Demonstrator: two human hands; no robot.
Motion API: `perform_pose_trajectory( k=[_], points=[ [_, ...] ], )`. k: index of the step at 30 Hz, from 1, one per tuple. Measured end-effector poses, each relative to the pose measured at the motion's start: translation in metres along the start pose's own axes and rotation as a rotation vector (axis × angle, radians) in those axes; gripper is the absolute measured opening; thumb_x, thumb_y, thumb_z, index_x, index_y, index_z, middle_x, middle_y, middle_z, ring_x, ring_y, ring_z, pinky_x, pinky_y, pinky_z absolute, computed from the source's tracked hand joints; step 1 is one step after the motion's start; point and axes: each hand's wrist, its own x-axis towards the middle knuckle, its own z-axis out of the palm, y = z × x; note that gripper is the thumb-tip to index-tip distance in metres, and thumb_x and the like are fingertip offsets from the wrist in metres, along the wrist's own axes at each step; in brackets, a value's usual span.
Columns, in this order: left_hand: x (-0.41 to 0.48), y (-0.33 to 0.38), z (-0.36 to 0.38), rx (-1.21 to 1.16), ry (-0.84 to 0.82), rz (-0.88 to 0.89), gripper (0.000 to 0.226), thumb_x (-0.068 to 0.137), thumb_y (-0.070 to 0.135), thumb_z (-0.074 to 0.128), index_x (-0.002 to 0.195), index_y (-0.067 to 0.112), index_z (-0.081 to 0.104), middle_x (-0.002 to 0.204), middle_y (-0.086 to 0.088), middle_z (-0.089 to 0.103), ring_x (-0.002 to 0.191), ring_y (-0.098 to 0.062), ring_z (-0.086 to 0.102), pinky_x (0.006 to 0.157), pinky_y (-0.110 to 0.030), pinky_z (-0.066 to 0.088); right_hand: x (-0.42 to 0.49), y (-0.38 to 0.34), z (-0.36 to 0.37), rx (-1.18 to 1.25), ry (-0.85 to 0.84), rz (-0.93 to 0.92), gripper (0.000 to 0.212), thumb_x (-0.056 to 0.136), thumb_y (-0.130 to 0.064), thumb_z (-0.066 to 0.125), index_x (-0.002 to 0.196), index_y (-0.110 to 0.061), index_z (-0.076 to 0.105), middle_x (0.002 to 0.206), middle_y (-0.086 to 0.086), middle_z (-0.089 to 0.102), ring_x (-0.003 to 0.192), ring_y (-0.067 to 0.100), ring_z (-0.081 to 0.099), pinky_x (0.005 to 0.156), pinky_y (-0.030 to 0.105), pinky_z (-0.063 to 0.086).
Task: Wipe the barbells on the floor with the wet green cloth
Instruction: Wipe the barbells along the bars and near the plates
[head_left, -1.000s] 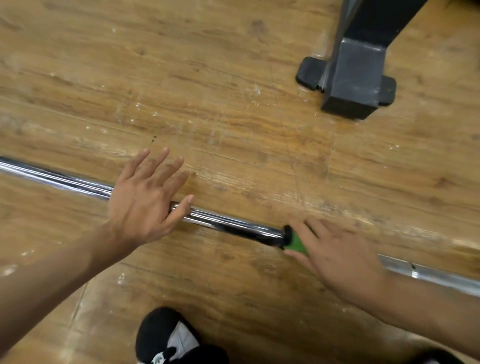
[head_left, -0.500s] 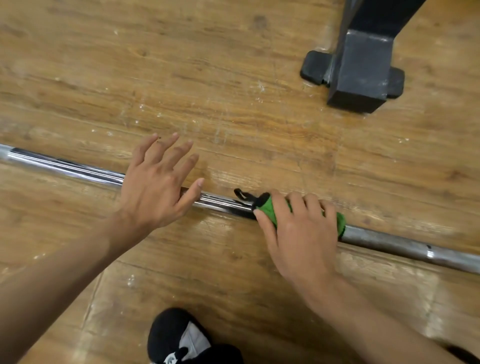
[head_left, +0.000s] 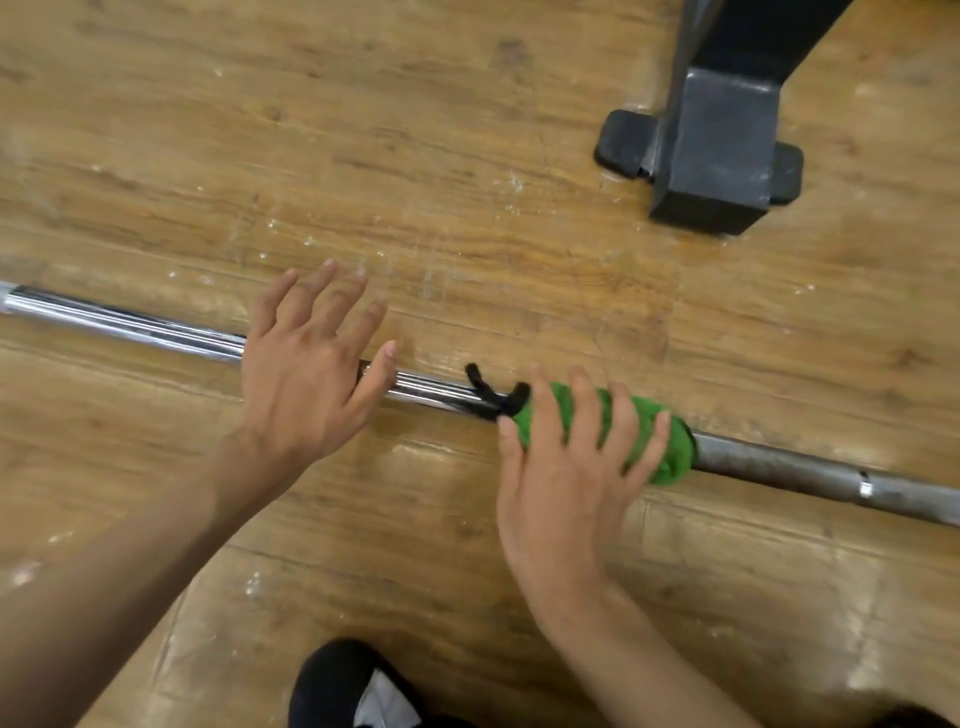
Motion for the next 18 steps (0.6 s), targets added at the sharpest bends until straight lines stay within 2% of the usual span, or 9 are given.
perform_pose_trajectory(
  k=[3,5,8,10,12,14,16,18],
  points=[
    [0.004,-0.006,-0.001,-0.013,-0.041,0.044,0.066,0.111,0.049,0.023,0.132,0.008,0.070,0.145,-0.016,0.061,0.144,-0.038,0.046,0.121,-0.053,0.027,0.005,-0.050,0.008,0.033,-0.071,-0.196,0.054,0.106,-0.049,0.035,0.155,-0.028,0.043,0.158,0.006,0.046,0.147,0.035,0.038,0.125,0.059,0.011],
    [0.004,-0.010,-0.002,-0.031,-0.066,0.084,0.066,0.112,0.048,0.021,0.134,0.007,0.068,0.148,-0.018,0.058,0.145,-0.039,0.045,0.122,-0.054,0.026,0.007,-0.047,0.010,0.030,-0.104,-0.298,0.056,0.106,-0.049,0.038,0.159,-0.030,0.036,0.160,0.005,0.044,0.147,0.033,0.039,0.125,0.056,0.016],
    [0.004,-0.016,-0.005,-0.041,-0.052,0.052,0.066,0.110,0.049,0.024,0.135,0.006,0.067,0.152,-0.021,0.053,0.147,-0.041,0.041,0.124,-0.054,0.023,0.001,0.014,0.004,0.010,-0.026,-0.199,0.052,0.106,-0.049,0.044,0.155,-0.032,0.043,0.151,0.008,0.052,0.138,0.034,0.046,0.124,0.055,0.020],
    [0.003,-0.021,-0.008,-0.049,-0.041,-0.015,0.063,0.107,0.051,0.032,0.139,0.008,0.064,0.160,-0.023,0.042,0.152,-0.042,0.032,0.126,-0.052,0.016,-0.008,0.058,-0.002,-0.006,0.070,-0.084,0.051,0.104,-0.046,0.047,0.150,-0.027,0.053,0.147,0.013,0.055,0.138,0.038,0.046,0.124,0.058,0.020],
    [0.002,-0.025,-0.010,-0.070,-0.043,-0.076,0.062,0.105,0.052,0.037,0.144,0.010,0.060,0.166,-0.023,0.031,0.156,-0.040,0.023,0.128,-0.048,0.008,-0.009,0.060,0.002,-0.002,0.121,0.033,0.048,0.103,-0.042,0.048,0.144,-0.021,0.060,0.146,0.016,0.055,0.139,0.041,0.044,0.125,0.061,0.015],
    [0.001,-0.025,-0.010,-0.079,-0.056,-0.089,0.063,0.106,0.053,0.034,0.146,0.012,0.059,0.167,-0.020,0.031,0.158,-0.037,0.020,0.129,-0.048,0.007,0.000,0.027,0.007,0.033,0.150,0.172,0.044,0.105,-0.040,0.044,0.138,-0.019,0.063,0.143,0.014,0.058,0.139,0.042,0.043,0.125,0.062,0.009],
    [0.000,-0.023,-0.009,-0.094,-0.079,-0.096,0.064,0.108,0.054,0.029,0.145,0.013,0.060,0.166,-0.019,0.034,0.158,-0.036,0.021,0.128,-0.050,0.010,0.013,-0.013,0.009,0.094,0.130,0.145,0.044,0.107,-0.042,0.040,0.139,-0.021,0.061,0.141,0.010,0.060,0.140,0.039,0.044,0.126,0.061,0.006],
    [0.002,-0.025,-0.010,-0.098,-0.099,-0.105,0.065,0.108,0.055,0.028,0.146,0.013,0.060,0.166,-0.019,0.033,0.158,-0.036,0.020,0.128,-0.050,0.010,0.017,-0.044,0.010,0.093,0.032,-0.073,0.046,0.108,-0.044,0.037,0.146,-0.025,0.055,0.145,0.007,0.057,0.142,0.035,0.043,0.127,0.056,0.006]
  ],
)
